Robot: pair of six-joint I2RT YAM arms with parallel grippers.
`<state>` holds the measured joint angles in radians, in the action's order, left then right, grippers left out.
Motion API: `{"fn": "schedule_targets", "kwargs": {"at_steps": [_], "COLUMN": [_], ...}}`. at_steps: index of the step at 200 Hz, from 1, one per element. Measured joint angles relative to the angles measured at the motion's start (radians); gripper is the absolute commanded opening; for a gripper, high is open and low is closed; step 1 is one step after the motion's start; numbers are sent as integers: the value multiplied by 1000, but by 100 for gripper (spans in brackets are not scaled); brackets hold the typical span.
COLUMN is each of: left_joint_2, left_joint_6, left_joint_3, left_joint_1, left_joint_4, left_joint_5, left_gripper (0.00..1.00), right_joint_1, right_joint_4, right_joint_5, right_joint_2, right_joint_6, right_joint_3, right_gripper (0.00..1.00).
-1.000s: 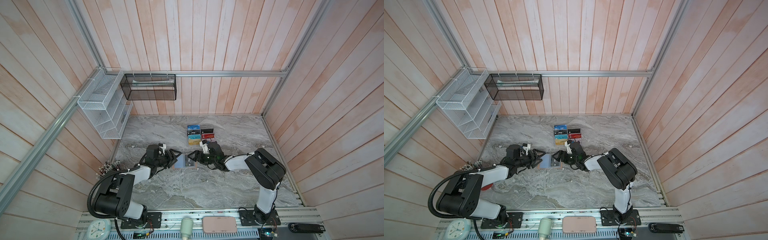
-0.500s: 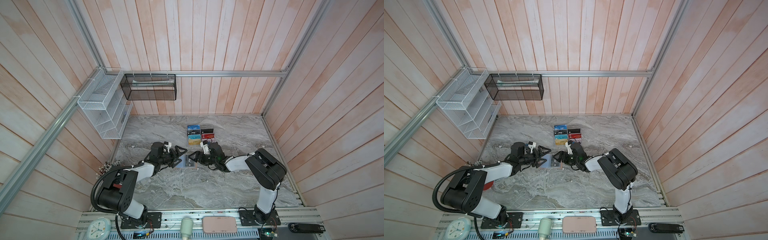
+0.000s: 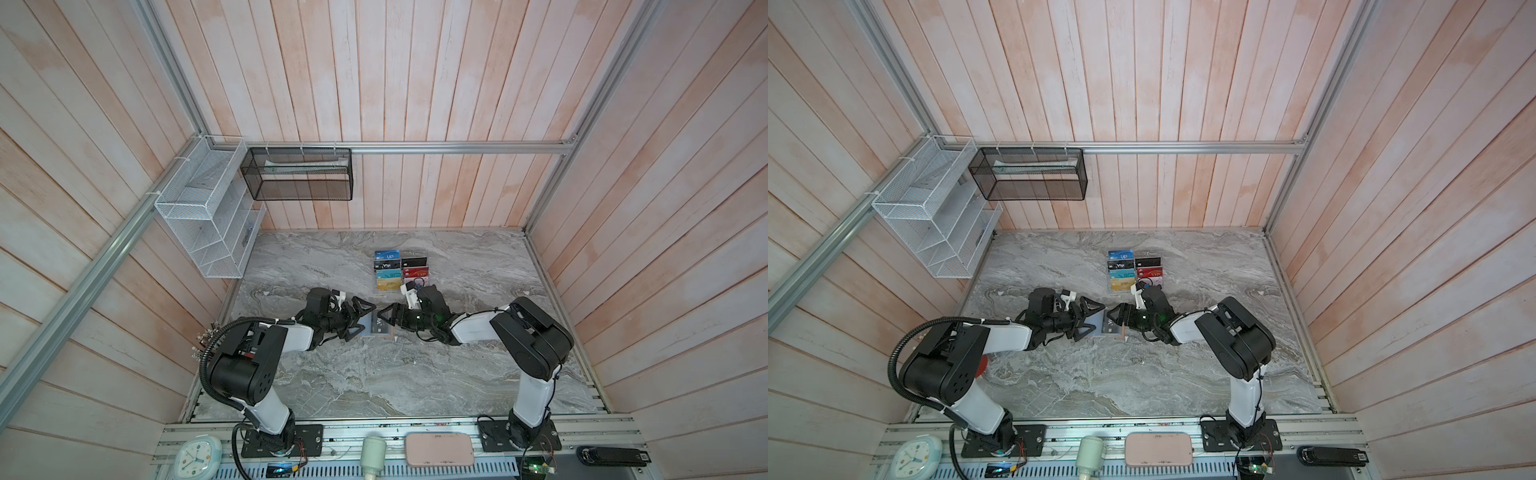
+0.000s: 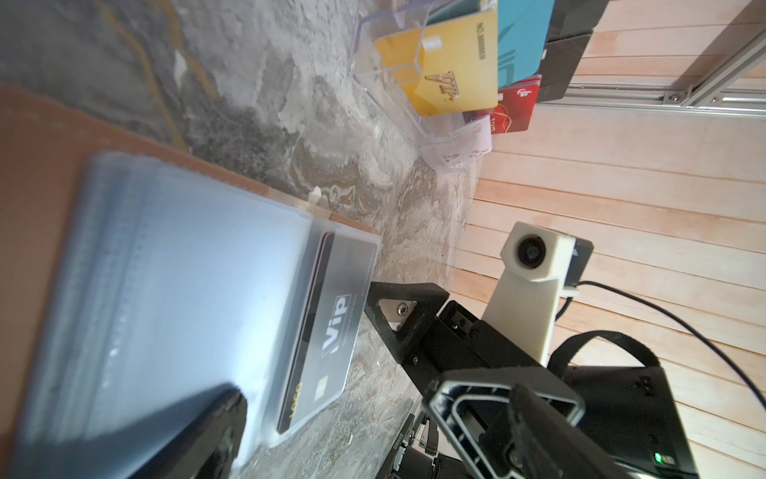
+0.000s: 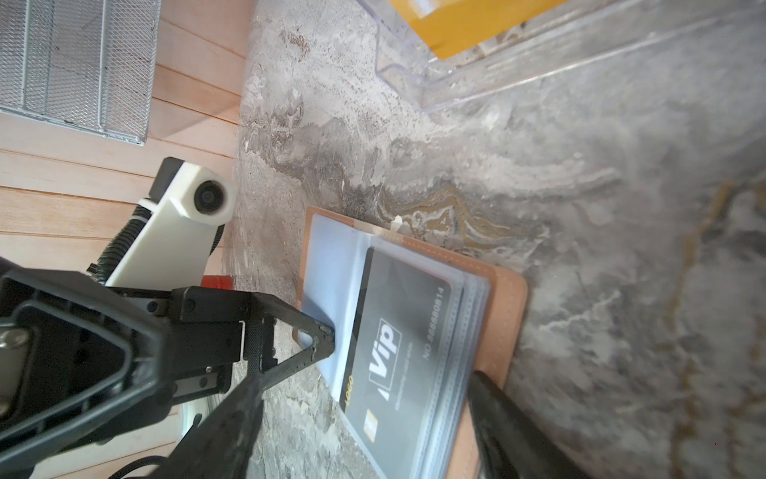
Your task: Take the credit cards out of the card holder
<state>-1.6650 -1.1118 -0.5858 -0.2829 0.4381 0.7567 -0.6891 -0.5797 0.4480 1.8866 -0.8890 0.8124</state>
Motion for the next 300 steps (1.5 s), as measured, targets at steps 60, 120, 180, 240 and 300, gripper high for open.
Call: {"fn": "schedule_targets", "kwargs": {"at_steps": [60, 120, 180, 240, 300], "left_joint_2": [-30, -35, -35, -35, -35], "left_joint_6": [-24, -34, -34, -34, -34], "left_joint_3": [-1, -1, 3, 3, 3], "left_joint_1": [-2, -2, -2, -2, -2], "left_joint_4": [54, 67, 76, 78, 77], "left_joint_5": [27, 33, 33, 33, 36], "left_gripper": [100, 100, 100, 100, 100], "right_joint_1": [-1, -8, -18, -31, -37], "right_joint_4": [-1, 1, 89, 103, 79], "right_joint_5": [3, 6, -1, -1, 18], "right_joint_2": [11, 22, -50, -93, -34], "right_joint_6": [0, 8, 45, 68, 66], "right_joint_3": [10, 25, 8, -11, -2], "right_gripper": [77, 77, 77, 78, 78]}}
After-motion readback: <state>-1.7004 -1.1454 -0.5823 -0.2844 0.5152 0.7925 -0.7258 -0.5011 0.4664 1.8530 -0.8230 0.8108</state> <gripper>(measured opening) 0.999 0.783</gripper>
